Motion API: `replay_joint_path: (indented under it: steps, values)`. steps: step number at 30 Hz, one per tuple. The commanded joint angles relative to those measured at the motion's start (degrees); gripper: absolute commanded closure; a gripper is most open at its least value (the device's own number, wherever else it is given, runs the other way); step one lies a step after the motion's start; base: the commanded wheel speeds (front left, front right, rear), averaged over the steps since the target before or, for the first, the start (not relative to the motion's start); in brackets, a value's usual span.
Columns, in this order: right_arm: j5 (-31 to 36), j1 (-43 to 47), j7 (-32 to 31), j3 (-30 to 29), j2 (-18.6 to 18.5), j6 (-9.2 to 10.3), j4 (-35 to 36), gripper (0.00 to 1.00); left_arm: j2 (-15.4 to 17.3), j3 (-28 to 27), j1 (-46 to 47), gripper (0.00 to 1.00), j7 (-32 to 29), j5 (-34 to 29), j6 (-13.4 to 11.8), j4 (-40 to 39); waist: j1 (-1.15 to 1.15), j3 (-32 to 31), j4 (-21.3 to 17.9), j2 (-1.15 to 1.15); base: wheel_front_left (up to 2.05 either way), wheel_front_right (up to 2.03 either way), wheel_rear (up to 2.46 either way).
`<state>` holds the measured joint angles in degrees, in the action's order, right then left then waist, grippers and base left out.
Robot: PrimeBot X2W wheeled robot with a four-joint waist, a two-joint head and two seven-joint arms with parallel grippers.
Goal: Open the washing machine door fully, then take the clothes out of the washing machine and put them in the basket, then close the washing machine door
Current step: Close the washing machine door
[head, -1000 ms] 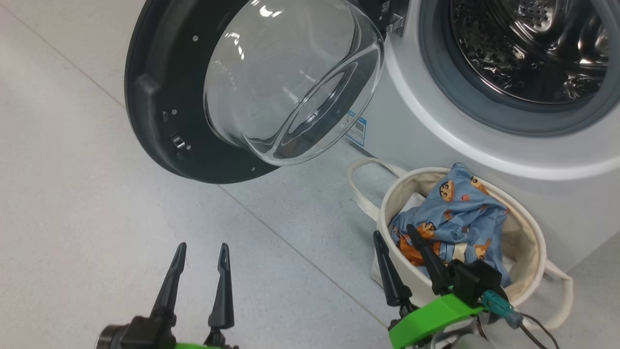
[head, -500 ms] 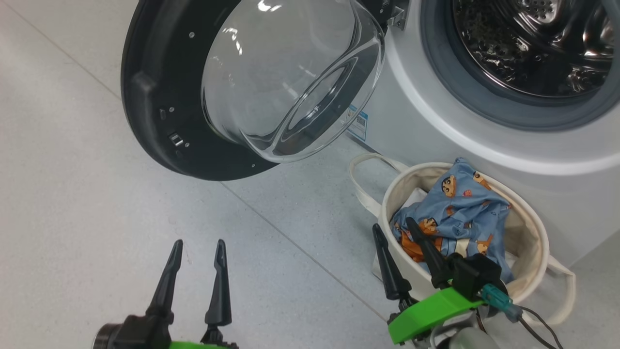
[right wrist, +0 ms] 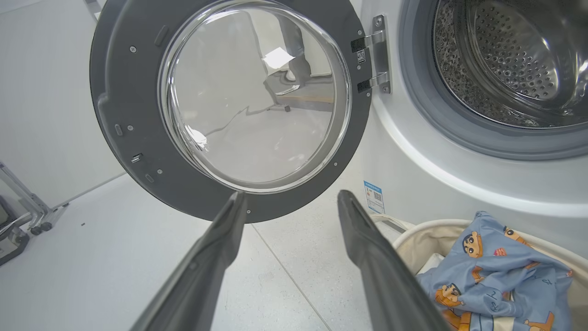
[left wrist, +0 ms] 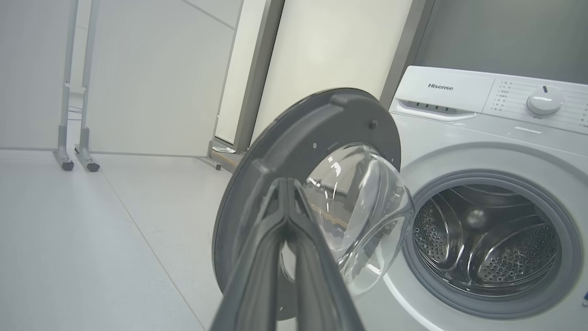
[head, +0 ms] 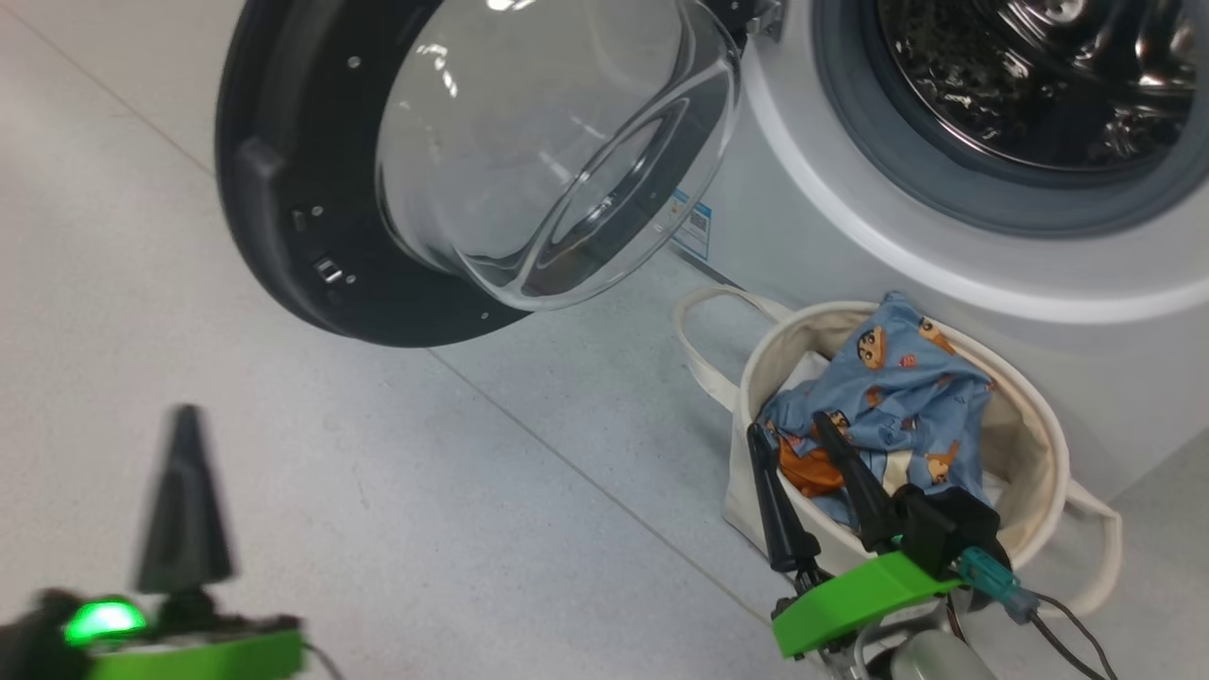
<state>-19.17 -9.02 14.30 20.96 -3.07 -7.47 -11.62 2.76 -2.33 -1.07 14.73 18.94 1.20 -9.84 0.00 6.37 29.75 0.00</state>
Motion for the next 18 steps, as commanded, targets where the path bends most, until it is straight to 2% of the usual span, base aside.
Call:
replay_joint_path:
  steps: [1, 4, 7, 8, 9, 11, 14, 18]
  values:
    - [0.3, -0.8, 0.7, 1.0, 0.2, -0.02, 1.9, 0.0, 0.2, -2.7, 2.3, 1.0, 0.3, 0.5, 0.5, -2.5, 0.0, 0.4, -0.5, 0.0, 0.0, 0.0, 0.0]
    - [0.7, -1.2, 0.7, 0.9, 0.2, -0.02, 1.8, 0.0, 2.1, -10.5, 3.4, 1.0, 0.3, 4.4, 4.0, -4.9, 0.0, 1.2, -1.7, 0.0, 0.0, 0.0, 0.0]
    - [1.5, -1.9, 0.7, 0.7, 0.2, -0.02, 1.7, 0.0, 6.3, -17.4, 5.6, 1.0, 0.3, 13.5, 5.7, -4.7, 0.0, 2.5, -3.1, 0.0, 0.0, 0.0, 0.0]
    - [1.7, -2.2, 0.7, 0.7, 0.2, -0.02, 1.6, 0.0, 8.5, -19.4, 6.4, 1.0, 0.2, 17.2, 6.0, -3.7, 0.0, 2.9, -3.6, 0.0, 0.0, 0.0, 0.0]
    - [2.1, -2.8, 0.7, 0.6, 0.2, -0.02, 1.4, 0.0, 13.2, -22.5, 8.6, 1.0, -2.1, 27.0, 6.2, -1.1, 0.0, 3.7, -4.8, 0.0, 0.0, 0.0, 0.0]
    - [2.7, -3.2, 0.7, 0.3, 0.2, -0.02, 1.0, 0.0, 19.4, -24.5, 10.7, 1.0, -5.5, 36.2, 6.2, 1.7, 0.0, 4.3, -5.8, 0.0, 0.0, 0.0, 0.0]
    - [3.7, -3.7, 0.7, -0.2, 0.2, -0.02, 0.3, 0.0, 27.6, -27.2, 13.8, 1.0, -10.7, 46.6, 6.3, 8.4, 0.0, 4.8, -7.2, 0.0, 0.0, 0.0, 0.0]
    - [5.1, -4.1, 0.7, -0.6, 0.2, -0.02, -0.5, 0.0, 36.0, -28.8, 19.0, 1.0, -16.5, 55.7, 6.3, 18.3, 0.0, 5.3, -9.1, 0.0, 0.0, 0.0, 0.0]
